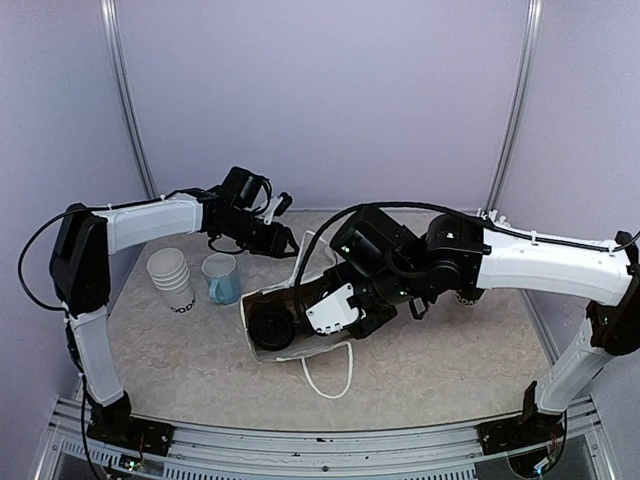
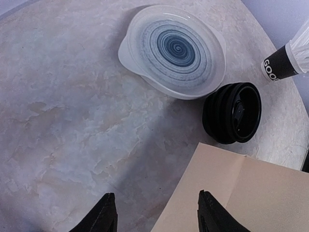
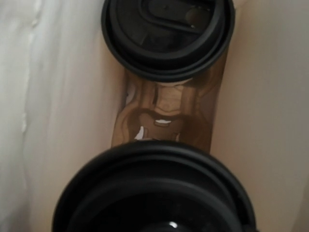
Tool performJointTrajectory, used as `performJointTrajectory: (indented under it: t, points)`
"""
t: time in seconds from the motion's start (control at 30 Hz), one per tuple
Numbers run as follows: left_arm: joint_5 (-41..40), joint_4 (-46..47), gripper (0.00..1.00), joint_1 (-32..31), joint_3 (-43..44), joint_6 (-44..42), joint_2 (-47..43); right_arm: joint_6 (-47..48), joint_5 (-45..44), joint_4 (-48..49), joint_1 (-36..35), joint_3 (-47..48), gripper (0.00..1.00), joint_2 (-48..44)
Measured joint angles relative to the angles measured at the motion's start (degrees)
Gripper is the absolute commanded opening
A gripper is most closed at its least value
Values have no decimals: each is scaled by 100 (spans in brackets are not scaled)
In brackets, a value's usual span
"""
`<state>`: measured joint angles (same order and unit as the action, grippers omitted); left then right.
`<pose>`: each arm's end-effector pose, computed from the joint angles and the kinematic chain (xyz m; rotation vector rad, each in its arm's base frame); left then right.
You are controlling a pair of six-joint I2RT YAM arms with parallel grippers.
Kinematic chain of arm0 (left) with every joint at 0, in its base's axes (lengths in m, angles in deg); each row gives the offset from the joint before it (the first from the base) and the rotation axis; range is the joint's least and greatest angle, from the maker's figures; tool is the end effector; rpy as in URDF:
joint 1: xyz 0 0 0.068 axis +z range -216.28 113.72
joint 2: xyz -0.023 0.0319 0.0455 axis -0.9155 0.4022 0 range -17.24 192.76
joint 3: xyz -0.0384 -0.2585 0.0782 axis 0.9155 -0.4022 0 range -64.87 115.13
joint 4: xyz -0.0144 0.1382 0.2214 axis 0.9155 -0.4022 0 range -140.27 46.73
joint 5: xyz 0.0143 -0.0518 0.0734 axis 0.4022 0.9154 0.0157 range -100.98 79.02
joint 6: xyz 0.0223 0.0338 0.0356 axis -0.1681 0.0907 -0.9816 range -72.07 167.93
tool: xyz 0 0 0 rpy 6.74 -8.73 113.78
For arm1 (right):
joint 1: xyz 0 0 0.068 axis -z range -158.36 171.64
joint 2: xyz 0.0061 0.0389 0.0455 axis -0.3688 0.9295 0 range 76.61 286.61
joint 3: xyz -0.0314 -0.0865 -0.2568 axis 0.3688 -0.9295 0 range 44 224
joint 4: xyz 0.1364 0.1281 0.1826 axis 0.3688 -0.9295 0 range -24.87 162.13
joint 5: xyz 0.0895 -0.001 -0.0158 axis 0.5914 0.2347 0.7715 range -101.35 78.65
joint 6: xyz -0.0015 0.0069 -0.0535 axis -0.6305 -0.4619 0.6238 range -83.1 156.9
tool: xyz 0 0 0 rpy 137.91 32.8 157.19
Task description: Pack the takeout coffee
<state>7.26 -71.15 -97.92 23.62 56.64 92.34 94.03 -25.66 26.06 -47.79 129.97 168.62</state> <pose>0.3596 -0.2348 0.2487 0.6407 2.4083 -0.6959 0.1298 0.3206 0.3256 -2.1419 1.1964 -0.2158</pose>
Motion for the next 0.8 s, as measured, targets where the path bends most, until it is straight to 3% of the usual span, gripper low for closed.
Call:
performJointTrajectory:
  t: [0.37,0.8]
  points:
    - [494,-229,52,-22,863,-186,973,114,-52,501,13,-162,37,35]
    - [1071,-553,41,-20,931,-326,1327,138,-7,730,227,-162,36,380]
